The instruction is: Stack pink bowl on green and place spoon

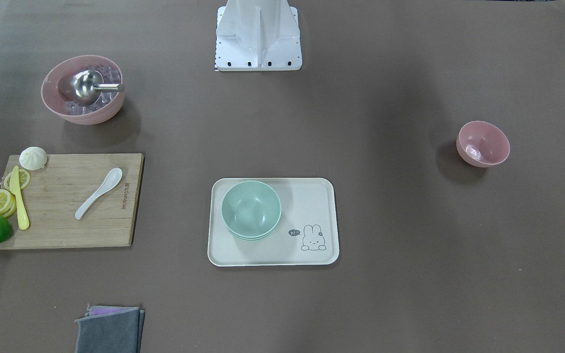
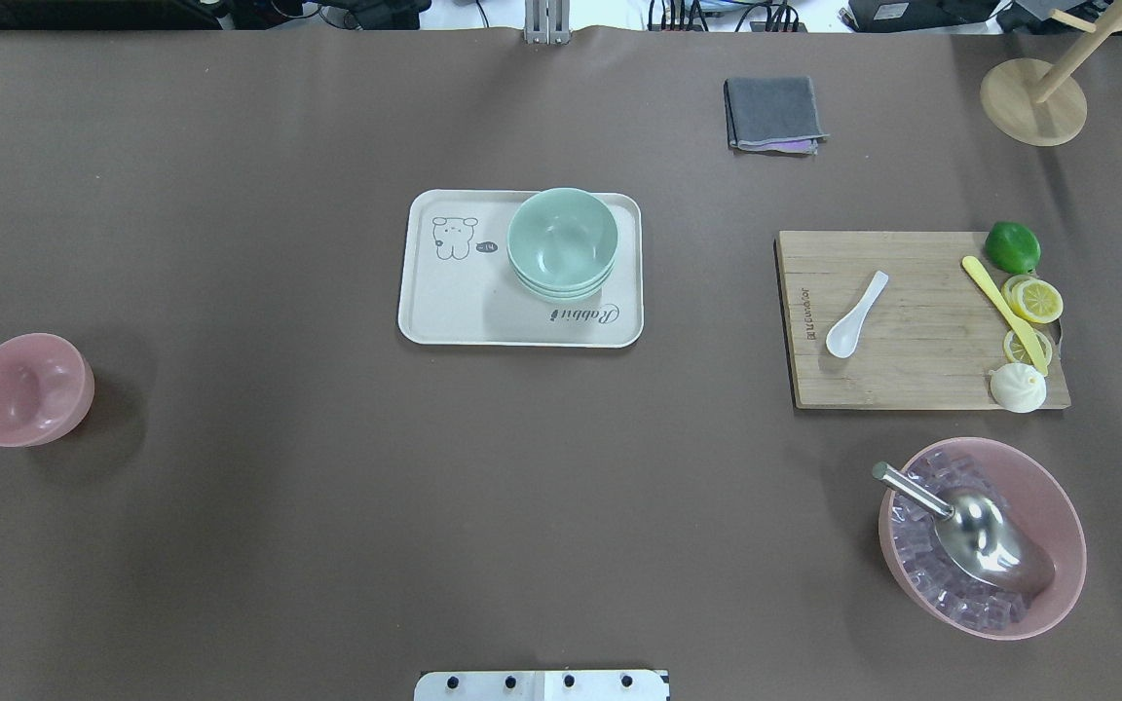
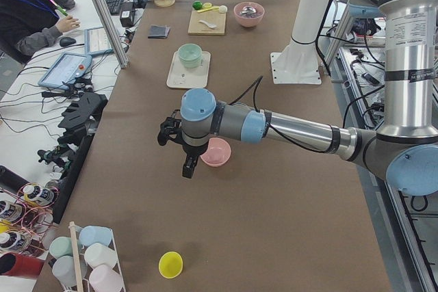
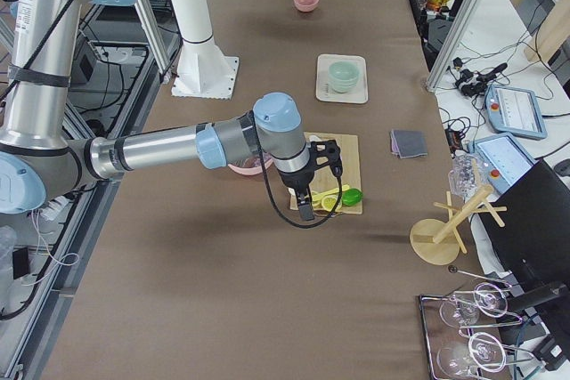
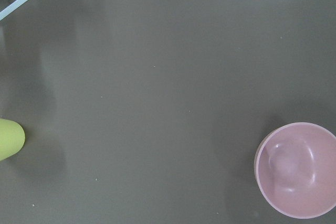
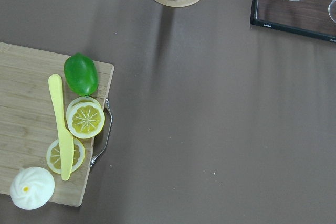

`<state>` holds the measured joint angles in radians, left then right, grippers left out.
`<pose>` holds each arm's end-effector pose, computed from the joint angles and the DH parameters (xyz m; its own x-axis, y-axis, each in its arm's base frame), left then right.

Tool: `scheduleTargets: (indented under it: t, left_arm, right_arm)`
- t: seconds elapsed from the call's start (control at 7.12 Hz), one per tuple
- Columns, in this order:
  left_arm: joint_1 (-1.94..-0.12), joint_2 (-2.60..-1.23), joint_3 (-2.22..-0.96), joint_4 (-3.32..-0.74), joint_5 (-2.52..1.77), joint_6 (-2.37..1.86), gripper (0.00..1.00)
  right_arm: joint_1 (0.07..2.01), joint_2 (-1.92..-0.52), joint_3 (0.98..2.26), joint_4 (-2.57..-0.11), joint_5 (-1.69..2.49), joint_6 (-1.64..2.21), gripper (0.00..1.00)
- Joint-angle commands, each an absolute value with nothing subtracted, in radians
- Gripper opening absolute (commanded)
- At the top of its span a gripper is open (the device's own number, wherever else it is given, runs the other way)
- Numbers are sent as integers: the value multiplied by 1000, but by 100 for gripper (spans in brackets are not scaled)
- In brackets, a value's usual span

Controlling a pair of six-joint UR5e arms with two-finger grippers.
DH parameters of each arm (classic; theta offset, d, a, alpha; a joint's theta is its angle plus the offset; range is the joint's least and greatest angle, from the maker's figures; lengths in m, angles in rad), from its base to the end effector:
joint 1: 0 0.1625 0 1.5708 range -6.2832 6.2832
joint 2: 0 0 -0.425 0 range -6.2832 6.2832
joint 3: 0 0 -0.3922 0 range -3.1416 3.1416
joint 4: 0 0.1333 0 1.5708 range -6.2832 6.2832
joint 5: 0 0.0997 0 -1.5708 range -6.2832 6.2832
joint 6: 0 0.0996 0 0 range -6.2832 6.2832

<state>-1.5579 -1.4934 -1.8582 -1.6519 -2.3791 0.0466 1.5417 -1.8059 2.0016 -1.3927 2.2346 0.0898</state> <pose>-0.0553 -0.4667 0.5418 0.6867 0.2608 -0.6786 -0.0444 0.9467 0.3190 0.0601 -0.4091 0.5362 0.7801 -0.1633 0.6040 -0.0430 0.9490 0.3122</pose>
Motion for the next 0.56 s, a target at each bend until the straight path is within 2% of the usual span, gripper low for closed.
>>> scheduleTargets:
  t: [0.0,0.28,0.42]
  left_arm:
    - [-1559,-1566,-1754,-1857,-2378,2,98]
    - [-1557,-1525,-1738,-1954,-2385,5,98]
    - [-1549,-1516,-1736,-2015,-2405,-12,99]
  right_arm:
    - [1542,-1807,1953,-1291,2249,81,100]
    - [1533,-1809,1852,-1141,2290,83,100]
    - [1514,-1807,1841,-1108,2328,127,100]
